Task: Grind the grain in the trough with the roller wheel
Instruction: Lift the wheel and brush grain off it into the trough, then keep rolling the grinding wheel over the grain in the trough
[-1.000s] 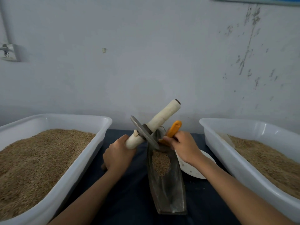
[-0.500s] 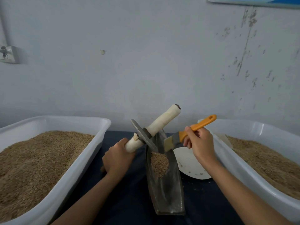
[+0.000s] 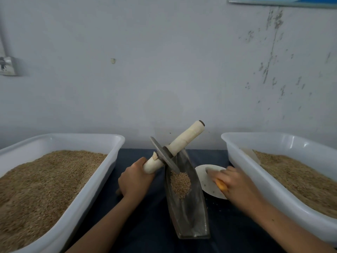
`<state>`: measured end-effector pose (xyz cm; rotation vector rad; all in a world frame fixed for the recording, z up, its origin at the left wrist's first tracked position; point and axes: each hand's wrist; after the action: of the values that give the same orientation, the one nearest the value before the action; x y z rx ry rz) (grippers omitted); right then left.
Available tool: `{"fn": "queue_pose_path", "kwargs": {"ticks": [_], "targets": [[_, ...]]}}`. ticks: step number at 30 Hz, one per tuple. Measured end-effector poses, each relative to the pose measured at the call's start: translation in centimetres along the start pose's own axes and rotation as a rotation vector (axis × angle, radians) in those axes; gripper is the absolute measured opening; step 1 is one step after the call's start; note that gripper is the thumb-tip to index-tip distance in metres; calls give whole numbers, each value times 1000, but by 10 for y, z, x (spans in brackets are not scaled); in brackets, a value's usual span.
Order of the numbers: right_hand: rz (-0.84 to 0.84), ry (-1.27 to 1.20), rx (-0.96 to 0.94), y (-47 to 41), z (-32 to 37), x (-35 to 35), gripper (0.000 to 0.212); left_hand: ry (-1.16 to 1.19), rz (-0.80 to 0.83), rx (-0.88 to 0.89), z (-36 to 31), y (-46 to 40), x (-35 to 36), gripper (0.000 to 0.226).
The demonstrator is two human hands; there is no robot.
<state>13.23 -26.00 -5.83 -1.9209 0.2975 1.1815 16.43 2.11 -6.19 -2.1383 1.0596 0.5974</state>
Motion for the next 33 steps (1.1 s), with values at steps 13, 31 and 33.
{"fn": "queue_pose_path", "kwargs": {"ticks": [13, 31, 33], "targets": [[-99, 294, -44, -23, 11, -35, 80, -109, -51, 156, -4, -11, -7, 15], [103, 38, 11, -93, 0, 8, 29, -403, 14, 452, -36, -36, -3, 14], [89, 13, 8, -92, -1, 12, 26, -411, 35, 452, -34, -38, -2, 15]]}}
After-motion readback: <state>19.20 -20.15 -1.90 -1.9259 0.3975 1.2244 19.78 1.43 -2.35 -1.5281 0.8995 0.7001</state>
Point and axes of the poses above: each hand's wrist, its own y-axis away from the middle knuckle, its own x-axis out of the palm, z = x × y, and after that the axes turned 15 degrees about -x, right-handed
